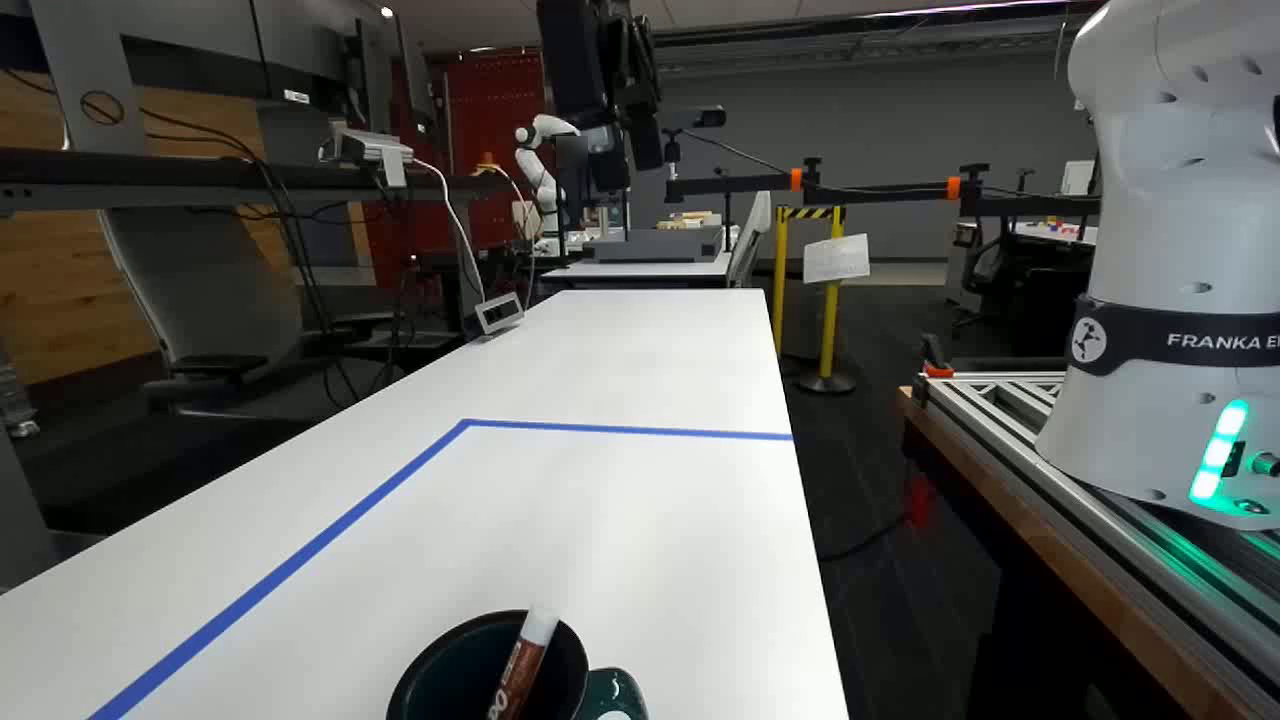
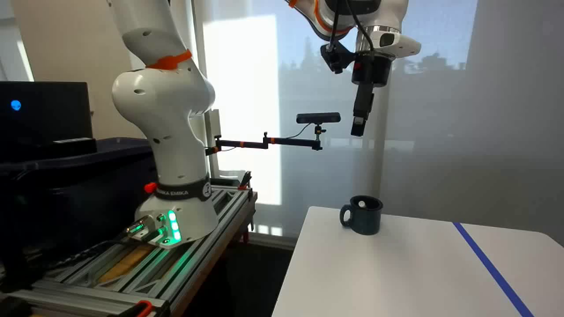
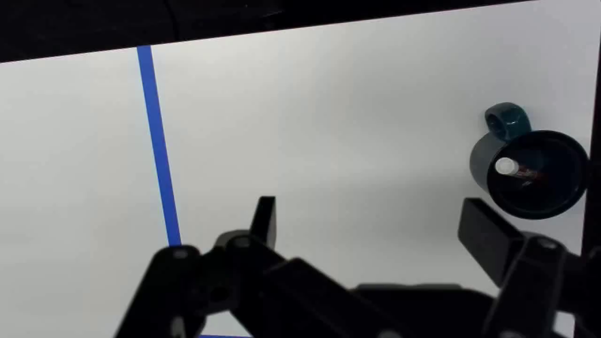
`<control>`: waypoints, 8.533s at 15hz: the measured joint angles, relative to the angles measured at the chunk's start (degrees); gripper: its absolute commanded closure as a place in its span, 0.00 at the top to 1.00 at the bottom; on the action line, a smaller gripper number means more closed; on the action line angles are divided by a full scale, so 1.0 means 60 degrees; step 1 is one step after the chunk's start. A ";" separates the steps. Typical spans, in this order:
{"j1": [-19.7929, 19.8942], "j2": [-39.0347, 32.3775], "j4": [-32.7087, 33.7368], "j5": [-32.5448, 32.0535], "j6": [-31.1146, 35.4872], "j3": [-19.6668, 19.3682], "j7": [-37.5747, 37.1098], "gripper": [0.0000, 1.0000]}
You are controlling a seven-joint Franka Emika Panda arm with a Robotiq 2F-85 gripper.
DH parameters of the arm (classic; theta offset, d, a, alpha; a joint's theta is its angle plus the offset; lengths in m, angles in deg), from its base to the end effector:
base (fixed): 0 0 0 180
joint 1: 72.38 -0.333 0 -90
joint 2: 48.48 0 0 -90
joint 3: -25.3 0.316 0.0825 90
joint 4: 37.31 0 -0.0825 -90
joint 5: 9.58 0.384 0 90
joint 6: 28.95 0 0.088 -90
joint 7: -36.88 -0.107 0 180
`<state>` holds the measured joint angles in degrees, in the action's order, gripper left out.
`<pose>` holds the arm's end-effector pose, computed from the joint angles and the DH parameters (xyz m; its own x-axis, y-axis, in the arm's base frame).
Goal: Take the marker out of the cup
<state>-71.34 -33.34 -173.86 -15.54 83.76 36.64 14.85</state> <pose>0.4331 0.0729 0.4092 0.9799 -0.1752 -0.0958 -0.1548 -0.9697 0.1891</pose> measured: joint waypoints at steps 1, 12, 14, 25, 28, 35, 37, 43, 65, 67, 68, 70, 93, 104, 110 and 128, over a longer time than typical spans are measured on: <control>0.0000 0.0000 0.0013 0.0000 0.0000 0.0000 0.0000 1.00; 0.0000 0.0002 0.0025 0.0000 0.0000 -0.0001 0.0000 1.00; 0.0000 0.0002 0.0025 0.0000 0.0000 0.0000 0.0000 1.00; 0.0000 0.0002 0.0025 0.0000 0.0001 -0.0001 0.0000 1.00; 0.0000 0.0002 0.0025 0.0000 0.0001 -0.0001 0.0000 1.00; -0.0180 -0.0171 0.0004 -0.0078 0.0357 -0.0044 0.0134 1.00; -0.0382 -0.0409 -0.0032 -0.0323 0.0977 -0.0022 0.0468 1.00; -0.0965 -0.1493 -0.0247 -0.1019 0.3042 0.0026 0.1911 1.00; -0.1572 -0.3670 0.0224 -0.0950 0.3389 0.0017 0.6628 1.00; -0.1608 -0.3982 0.0401 -0.0951 0.3387 0.0068 0.6849 1.00; -0.1635 -0.4129 0.0507 -0.0956 0.3378 0.0097 0.6926 1.00; -0.1734 -0.4397 0.0741 -0.0978 0.3290 0.0153 0.7071 1.00; -0.2811 -0.7414 0.3814 -0.2289 0.1247 0.0144 0.6874 0.71; -0.2850 -0.8340 0.4634 -0.2288 0.0846 0.0099 0.6669 0.34; -0.2987 -0.8619 0.4975 -0.2288 0.0749 0.0099 0.6499 0.02; -0.2971 -0.7618 0.4377 -0.2292 -0.0178 0.0227 0.6690 0.87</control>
<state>-89.17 -79.05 -147.60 -29.29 82.69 38.00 54.99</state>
